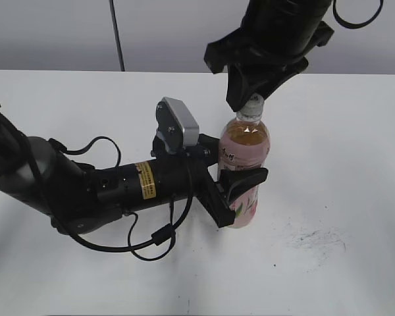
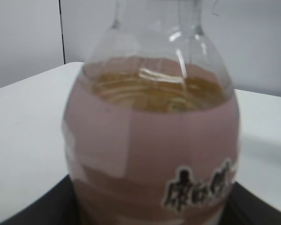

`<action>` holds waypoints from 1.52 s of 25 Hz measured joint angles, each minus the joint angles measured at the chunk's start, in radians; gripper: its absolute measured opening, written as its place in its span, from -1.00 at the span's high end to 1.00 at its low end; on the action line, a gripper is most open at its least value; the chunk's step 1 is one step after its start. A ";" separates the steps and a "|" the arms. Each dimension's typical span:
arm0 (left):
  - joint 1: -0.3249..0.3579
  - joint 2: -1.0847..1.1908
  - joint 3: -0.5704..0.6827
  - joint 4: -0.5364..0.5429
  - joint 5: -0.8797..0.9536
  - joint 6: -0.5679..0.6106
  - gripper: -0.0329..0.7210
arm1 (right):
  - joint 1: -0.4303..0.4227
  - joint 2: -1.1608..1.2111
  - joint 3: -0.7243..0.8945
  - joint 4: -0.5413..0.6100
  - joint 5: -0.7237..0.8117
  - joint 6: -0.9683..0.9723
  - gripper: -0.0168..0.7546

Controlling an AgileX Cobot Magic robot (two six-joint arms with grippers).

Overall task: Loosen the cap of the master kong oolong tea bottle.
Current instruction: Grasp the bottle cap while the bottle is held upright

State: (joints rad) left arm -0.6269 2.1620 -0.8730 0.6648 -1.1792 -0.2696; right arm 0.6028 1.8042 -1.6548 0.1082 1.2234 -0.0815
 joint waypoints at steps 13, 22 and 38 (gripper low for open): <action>0.000 0.000 -0.001 -0.002 0.001 0.000 -0.12 | 0.000 0.000 0.000 0.021 0.007 -1.022 0.25; 0.000 0.000 -0.001 -0.003 0.001 -0.001 -0.12 | 0.000 0.000 -0.002 0.022 0.010 -1.078 0.25; 0.000 0.000 -0.001 -0.002 0.001 -0.002 -0.12 | 0.000 0.000 -0.004 0.030 0.002 -0.969 -0.46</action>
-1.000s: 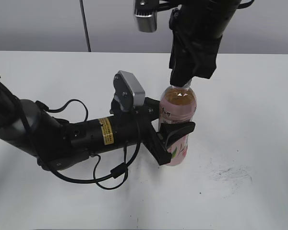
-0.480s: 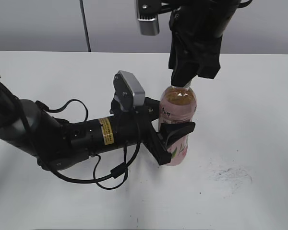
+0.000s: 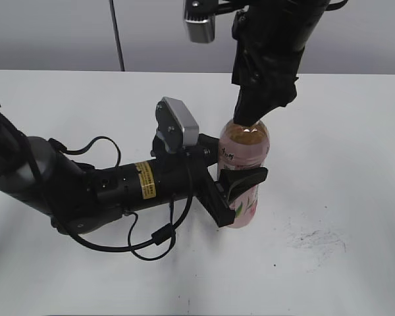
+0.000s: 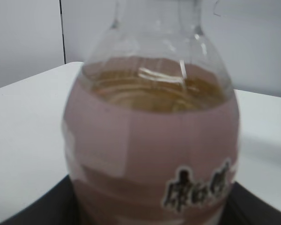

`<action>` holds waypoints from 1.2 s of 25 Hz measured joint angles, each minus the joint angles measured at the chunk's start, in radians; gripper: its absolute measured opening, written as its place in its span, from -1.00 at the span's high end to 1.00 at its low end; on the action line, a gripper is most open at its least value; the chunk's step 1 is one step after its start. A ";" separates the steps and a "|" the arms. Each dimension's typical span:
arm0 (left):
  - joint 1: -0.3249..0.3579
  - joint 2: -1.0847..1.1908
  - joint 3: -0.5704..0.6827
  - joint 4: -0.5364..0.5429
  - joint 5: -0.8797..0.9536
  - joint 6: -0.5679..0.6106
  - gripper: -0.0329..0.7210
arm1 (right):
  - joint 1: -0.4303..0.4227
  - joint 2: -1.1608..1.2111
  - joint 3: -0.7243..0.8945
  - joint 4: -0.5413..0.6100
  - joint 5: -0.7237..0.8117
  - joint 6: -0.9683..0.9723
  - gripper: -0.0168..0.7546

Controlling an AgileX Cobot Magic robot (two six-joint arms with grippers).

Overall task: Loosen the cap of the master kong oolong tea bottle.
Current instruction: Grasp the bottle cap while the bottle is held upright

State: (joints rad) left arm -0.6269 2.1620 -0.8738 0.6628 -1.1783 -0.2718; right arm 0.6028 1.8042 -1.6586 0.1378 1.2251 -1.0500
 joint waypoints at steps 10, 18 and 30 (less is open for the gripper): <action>0.000 0.000 0.000 0.000 -0.001 0.000 -0.11 | 0.000 -0.003 -0.078 0.034 -0.001 1.041 -0.55; 0.000 0.000 0.000 0.000 -0.001 0.000 -0.11 | 0.000 -0.003 -0.075 -0.032 -0.001 1.317 -0.51; 0.000 0.000 0.000 0.001 -0.001 0.001 -0.11 | 0.000 -0.003 0.012 -0.037 -0.001 1.328 -0.35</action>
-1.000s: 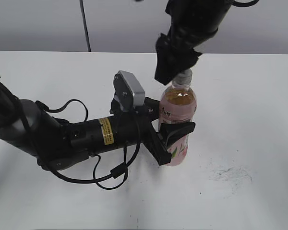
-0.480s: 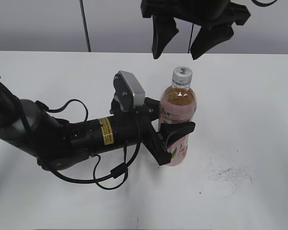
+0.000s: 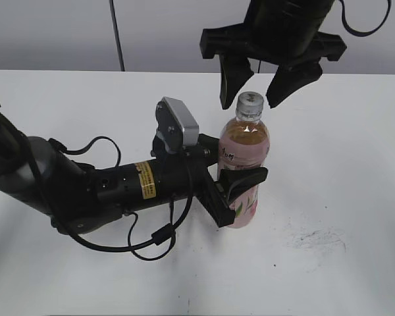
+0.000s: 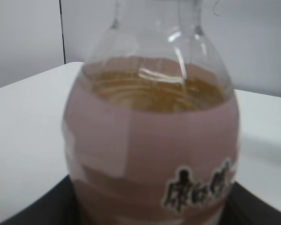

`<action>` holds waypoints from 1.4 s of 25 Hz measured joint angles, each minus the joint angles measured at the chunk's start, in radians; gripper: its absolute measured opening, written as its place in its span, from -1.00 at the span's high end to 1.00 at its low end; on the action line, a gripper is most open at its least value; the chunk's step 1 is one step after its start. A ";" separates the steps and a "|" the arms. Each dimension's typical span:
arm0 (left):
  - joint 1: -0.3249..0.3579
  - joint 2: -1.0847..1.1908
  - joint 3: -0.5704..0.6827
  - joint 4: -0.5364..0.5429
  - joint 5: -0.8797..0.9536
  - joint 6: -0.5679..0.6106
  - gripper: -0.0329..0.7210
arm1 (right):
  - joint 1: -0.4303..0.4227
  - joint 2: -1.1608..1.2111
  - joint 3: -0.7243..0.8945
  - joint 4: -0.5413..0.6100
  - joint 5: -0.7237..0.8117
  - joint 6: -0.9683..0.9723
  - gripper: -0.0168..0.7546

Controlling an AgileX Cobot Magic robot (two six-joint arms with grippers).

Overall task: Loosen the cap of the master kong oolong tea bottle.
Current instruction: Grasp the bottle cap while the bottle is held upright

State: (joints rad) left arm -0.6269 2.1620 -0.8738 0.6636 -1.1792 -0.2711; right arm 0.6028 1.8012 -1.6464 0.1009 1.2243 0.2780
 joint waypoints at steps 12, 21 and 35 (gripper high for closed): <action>0.000 0.000 0.000 0.000 0.000 0.000 -0.11 | 0.000 0.000 0.001 0.006 0.000 -0.409 0.25; 0.000 0.000 0.000 -0.001 0.001 0.000 -0.11 | 0.000 0.000 0.001 0.018 0.005 -1.451 0.25; 0.000 0.000 0.000 -0.002 0.002 0.000 -0.11 | 0.002 0.000 -0.001 0.001 0.010 -1.681 0.25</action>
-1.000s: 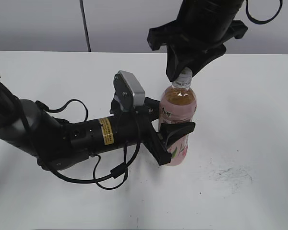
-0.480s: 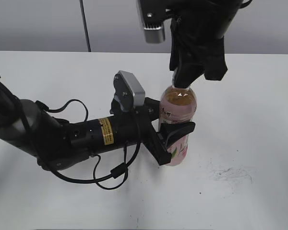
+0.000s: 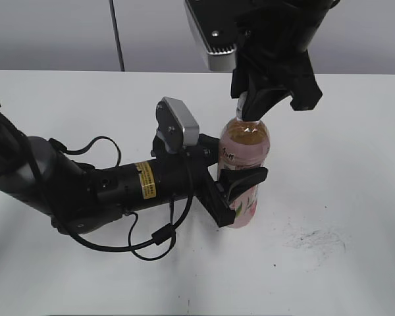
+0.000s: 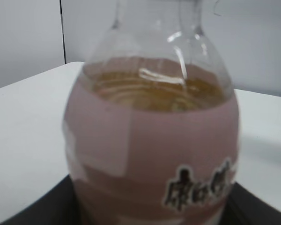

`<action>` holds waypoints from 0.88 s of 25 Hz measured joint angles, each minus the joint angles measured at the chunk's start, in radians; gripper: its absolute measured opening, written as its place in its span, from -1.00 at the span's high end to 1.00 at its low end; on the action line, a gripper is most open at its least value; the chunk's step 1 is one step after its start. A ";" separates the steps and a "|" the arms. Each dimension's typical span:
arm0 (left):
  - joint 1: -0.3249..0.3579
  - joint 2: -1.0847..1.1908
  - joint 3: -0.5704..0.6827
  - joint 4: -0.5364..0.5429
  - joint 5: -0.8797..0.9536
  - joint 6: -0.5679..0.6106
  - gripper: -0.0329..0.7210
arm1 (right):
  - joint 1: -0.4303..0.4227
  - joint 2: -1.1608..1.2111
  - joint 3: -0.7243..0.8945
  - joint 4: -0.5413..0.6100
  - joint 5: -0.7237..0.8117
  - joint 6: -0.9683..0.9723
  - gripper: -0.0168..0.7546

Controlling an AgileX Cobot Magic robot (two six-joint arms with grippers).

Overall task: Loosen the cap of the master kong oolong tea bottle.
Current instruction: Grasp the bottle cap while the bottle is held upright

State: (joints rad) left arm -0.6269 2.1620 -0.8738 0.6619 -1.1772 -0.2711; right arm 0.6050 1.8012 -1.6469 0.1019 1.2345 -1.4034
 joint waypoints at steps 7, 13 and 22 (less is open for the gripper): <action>0.000 0.000 0.000 -0.005 -0.007 0.002 -0.11 | 0.000 0.003 -0.020 0.000 0.010 -0.003 0.25; 0.000 0.000 0.000 -0.005 -0.008 0.002 -0.11 | 0.000 0.003 -0.022 0.001 0.011 0.000 0.25; 0.000 0.001 0.000 -0.003 -0.004 -0.002 -0.11 | 0.000 0.003 -0.030 0.008 0.000 0.117 -0.14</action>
State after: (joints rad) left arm -0.6269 2.1633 -0.8741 0.6594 -1.1808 -0.2728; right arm 0.6050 1.8042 -1.6768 0.1097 1.2341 -1.2866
